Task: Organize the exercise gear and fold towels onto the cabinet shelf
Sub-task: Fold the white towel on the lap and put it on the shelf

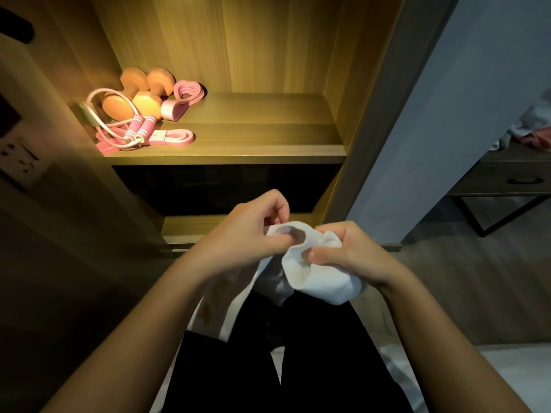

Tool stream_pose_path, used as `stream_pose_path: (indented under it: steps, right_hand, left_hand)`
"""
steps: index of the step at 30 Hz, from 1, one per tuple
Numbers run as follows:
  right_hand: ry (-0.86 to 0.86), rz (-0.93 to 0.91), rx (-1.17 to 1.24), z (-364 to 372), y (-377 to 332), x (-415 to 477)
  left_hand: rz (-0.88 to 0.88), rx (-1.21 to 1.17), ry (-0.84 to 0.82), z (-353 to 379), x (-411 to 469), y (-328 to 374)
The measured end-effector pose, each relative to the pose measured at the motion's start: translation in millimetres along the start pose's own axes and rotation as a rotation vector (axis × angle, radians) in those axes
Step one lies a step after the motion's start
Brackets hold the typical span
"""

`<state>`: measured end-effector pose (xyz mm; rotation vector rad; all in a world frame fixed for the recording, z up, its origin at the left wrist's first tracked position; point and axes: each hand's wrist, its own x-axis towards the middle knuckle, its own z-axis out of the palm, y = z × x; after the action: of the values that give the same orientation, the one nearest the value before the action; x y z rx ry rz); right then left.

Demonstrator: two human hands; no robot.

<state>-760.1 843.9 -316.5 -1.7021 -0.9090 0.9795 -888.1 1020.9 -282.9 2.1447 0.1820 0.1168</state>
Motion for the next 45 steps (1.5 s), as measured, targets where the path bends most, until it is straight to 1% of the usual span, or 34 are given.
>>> stream_pose_path:
  steps: [4,7,9,11,13,16,19,22,24,26,28,29,30,31,32,33,35,36,38,39,41,42,43,45]
  right_hand:
    - [0.043,0.071,0.091,-6.9,18.8,-5.0]
    - [0.098,0.099,0.161,-11.7,32.4,-13.4]
    - [0.124,0.122,0.161,-15.1,36.9,-18.9]
    - [0.134,0.172,0.08,-18.1,38.5,-22.2]
    - [0.114,0.208,-0.094,-22.1,39.8,-22.4]
    - [0.094,0.269,-0.314,-30.4,41.0,-19.0]
    - [0.072,0.349,-0.381,-35.5,37.6,-15.3]
    - [0.011,0.403,-0.46,-32.4,35.3,-9.8]
    - [-0.025,0.466,-0.574,-24.1,41.8,-5.7]
    - [-0.006,0.497,-0.649,-13.7,52.2,-4.3]
    - [0.125,0.471,-0.572,-6.7,56.6,-7.8]
    - [0.216,0.414,-0.491,-4.0,55.6,-11.5]
    - [0.288,0.312,-0.424,-0.7,53.1,-15.1]
    - [0.308,0.2,-0.406,3.3,49.1,-17.0]
    - [0.27,0.118,-0.442,8.5,44.1,-16.8]
    - [0.198,0.064,-0.511,15.5,40.4,-14.1]
    - [0.072,0.045,-0.692,33.9,37.0,-3.8]
    - [0.058,0.065,-0.756,41.9,37.8,1.8]
    - [0.113,0.079,-0.828,52.3,44.1,10.7]
    - [0.145,0.07,-0.847,55.7,48.1,13.5]
    - [0.169,0.055,-0.846,58.7,55.0,17.0]
    - [0.171,0.049,-0.839,58.4,57.5,18.4]
    - [0.17,0.046,-0.831,57.5,60.0,19.1]
    - [0.175,0.046,-0.811,55.0,64.3,18.9]
  left_hand:
    - [-0.134,0.199,-0.113,14.8,-3.8,-36.3]
    - [-0.252,0.326,-0.159,24.2,-14.5,-75.4]
    - [-0.316,0.409,-0.182,24.4,-20.8,-94.7]
    - [-0.349,0.401,-0.161,22.0,-24.4,-103.3]
    - [-0.358,0.355,-0.13,18.4,-26.1,-97.1]
    - [-0.317,0.344,-0.141,15.3,-25.1,-65.8]
    - [-0.284,0.286,-0.196,16.4,-25.2,-24.2]
    - [-0.355,0.26,-0.266,19.8,-21.1,-11.1]
    - [-0.427,0.249,-0.291,26.8,-16.2,-22.6]
    - [-0.474,0.296,-0.291,40.0,-14.3,-43.8]
    - [-0.53,0.361,-0.28,56.4,-16.3,-69.0]
    - [-0.568,0.372,-0.256,63.7,-17.8,-79.4]
    - [-0.595,0.37,-0.225,68.9,-19.4,-86.6]
    - [-0.599,0.375,-0.2,72.0,-19.8,-90.6]
    - [-0.584,0.387,-0.193,73.0,-19.2,-92.0]
    - [-0.564,0.4,-0.203,72.9,-18.7,-91.9]
    - [-0.542,0.357,-0.236,68.7,-22.3,-88.6]
    - [-0.535,0.302,-0.255,63.8,-26.9,-87.8]
    - [-0.508,0.156,-0.27,50.9,-40.0,-89.2]
    - [-0.491,0.061,-0.245,43.6,-47.2,-90.3]
    - [-0.501,-0.081,-0.122,30.2,-59.5,-95.2]
    - [-0.519,-0.061,-0.059,23.4,-63.8,-99.2]
    - [-0.539,0.016,-0.028,17.1,-67.6,-103.4]
    - [-0.57,0.105,-0.052,7.3,-73.9,-111.3]
